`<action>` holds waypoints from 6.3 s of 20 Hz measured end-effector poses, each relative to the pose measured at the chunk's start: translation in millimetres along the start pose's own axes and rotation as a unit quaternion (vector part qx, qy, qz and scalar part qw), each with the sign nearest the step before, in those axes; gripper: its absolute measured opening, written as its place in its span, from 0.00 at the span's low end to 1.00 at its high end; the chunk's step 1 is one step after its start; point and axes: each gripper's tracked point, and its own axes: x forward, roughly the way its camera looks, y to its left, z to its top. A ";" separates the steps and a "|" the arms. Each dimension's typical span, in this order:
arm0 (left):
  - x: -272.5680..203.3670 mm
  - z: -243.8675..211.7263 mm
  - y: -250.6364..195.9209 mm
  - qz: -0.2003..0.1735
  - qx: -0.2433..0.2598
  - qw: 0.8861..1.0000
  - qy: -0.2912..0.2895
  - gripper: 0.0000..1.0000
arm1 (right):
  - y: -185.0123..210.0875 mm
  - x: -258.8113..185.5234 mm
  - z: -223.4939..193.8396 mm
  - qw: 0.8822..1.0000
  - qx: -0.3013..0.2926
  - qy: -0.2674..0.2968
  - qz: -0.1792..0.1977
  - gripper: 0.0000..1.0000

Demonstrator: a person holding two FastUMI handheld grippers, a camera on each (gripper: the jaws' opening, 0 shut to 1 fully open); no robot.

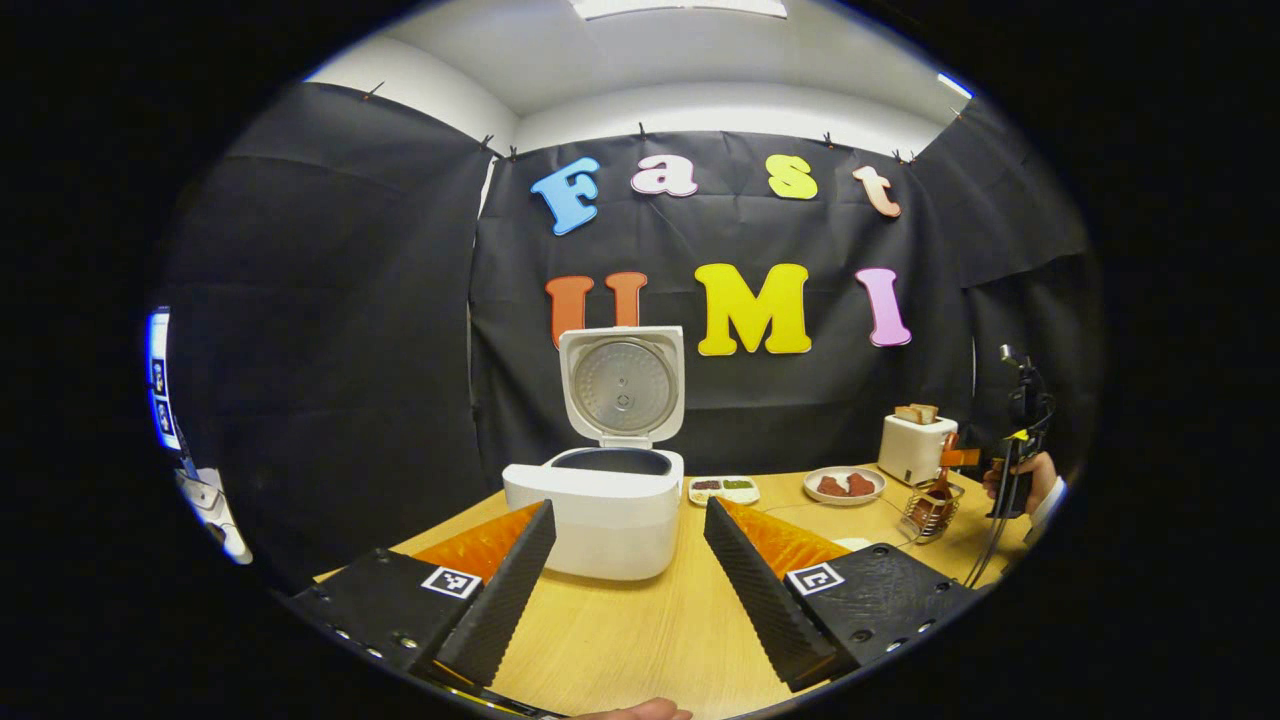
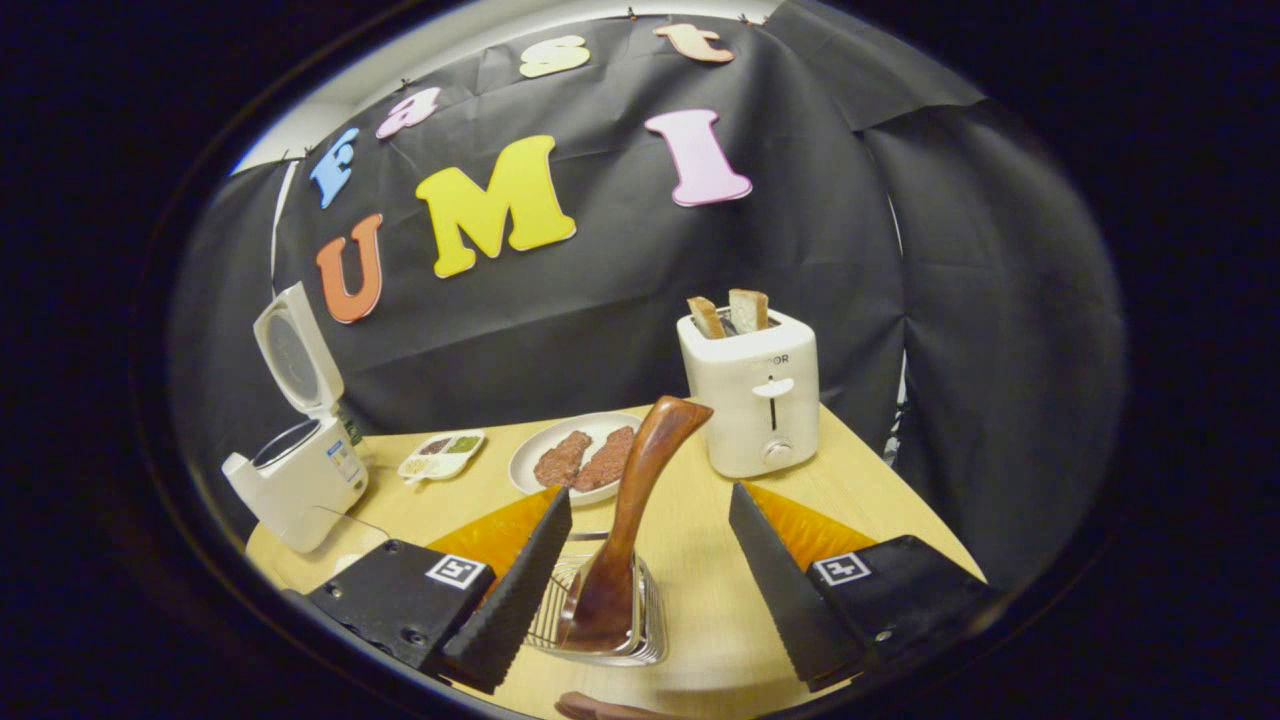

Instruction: Close the left gripper, press the button to open the rice cooker; take a wooden spoon from the chopstick holder with the right hand, scoop a spoonful of rice and pour it into the rice cooker, then put the wooden spoon back into the chopstick holder.

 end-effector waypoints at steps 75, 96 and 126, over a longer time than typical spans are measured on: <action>-46.6 -34.6 59.6 -0.041 0.036 0.998 0.011 0.95 | 341.9 -72.0 -96.0 0.976 0.022 -0.001 0.217 0.18; -32.6 -61.0 52.4 -0.039 0.029 0.998 0.043 0.95 | 219.9 -73.0 -33.7 0.898 0.381 -0.042 0.219 0.16; -50.3 -80.0 112.1 -0.001 -0.004 0.999 0.049 0.96 | 388.0 -8.8 65.0 0.861 0.439 0.058 0.250 0.16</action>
